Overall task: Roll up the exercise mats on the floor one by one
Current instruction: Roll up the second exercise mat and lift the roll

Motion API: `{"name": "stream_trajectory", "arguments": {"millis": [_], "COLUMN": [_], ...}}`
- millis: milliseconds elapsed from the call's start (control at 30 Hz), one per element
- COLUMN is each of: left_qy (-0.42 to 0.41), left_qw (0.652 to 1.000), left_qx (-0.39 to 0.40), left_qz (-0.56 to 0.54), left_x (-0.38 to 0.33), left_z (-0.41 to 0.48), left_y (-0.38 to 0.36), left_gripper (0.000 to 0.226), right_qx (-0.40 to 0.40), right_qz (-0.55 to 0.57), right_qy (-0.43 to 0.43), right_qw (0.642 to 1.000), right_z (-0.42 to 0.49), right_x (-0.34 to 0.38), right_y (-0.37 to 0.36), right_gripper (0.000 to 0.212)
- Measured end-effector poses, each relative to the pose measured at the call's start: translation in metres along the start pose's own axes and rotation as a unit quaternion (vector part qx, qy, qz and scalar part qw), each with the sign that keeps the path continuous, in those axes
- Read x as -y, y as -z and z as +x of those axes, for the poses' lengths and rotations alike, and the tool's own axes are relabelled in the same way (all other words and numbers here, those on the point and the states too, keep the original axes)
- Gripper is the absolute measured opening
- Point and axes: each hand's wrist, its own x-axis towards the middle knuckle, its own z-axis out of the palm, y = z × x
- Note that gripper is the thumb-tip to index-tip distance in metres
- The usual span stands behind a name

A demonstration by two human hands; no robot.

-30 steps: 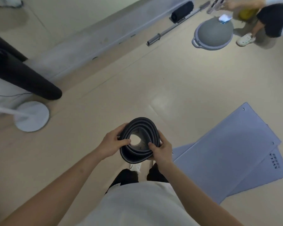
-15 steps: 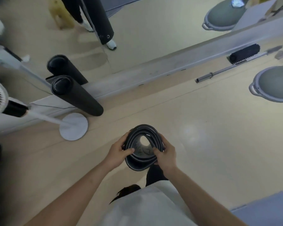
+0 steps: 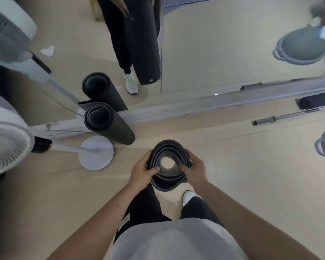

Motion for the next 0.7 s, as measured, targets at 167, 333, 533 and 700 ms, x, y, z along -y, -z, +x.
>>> {"name": "stream_trajectory", "arguments": {"millis": [167, 333, 533, 700], "left_qy": [-0.006, 0.001, 0.019, 0.015], "left_qw": [0.999, 0.999, 0.991, 0.971], "left_qx": [-0.036, -0.039, -0.095, -0.165], "left_qz": [-0.006, 0.012, 0.088, 0.173], "left_x": [-0.010, -0.012, -0.012, -0.013], "left_z": [0.084, 0.158, 0.216, 0.247], "left_y": [0.049, 0.086, 0.106, 0.119], "left_gripper": [0.070, 0.064, 0.064, 0.061], "right_qx": [-0.028, -0.033, -0.035, -0.035], "right_qz": [0.016, 0.025, 0.047, 0.091], "right_qy": [-0.029, -0.045, -0.048, -0.056], "right_qw": [0.999, 0.998, 0.997, 0.994], "right_z": [0.073, 0.145, 0.212, 0.251], "right_x": [0.037, 0.054, 0.068, 0.074], "right_y": [-0.058, -0.104, -0.141, -0.169], "right_gripper": [0.059, 0.062, 0.059, 0.060]}}
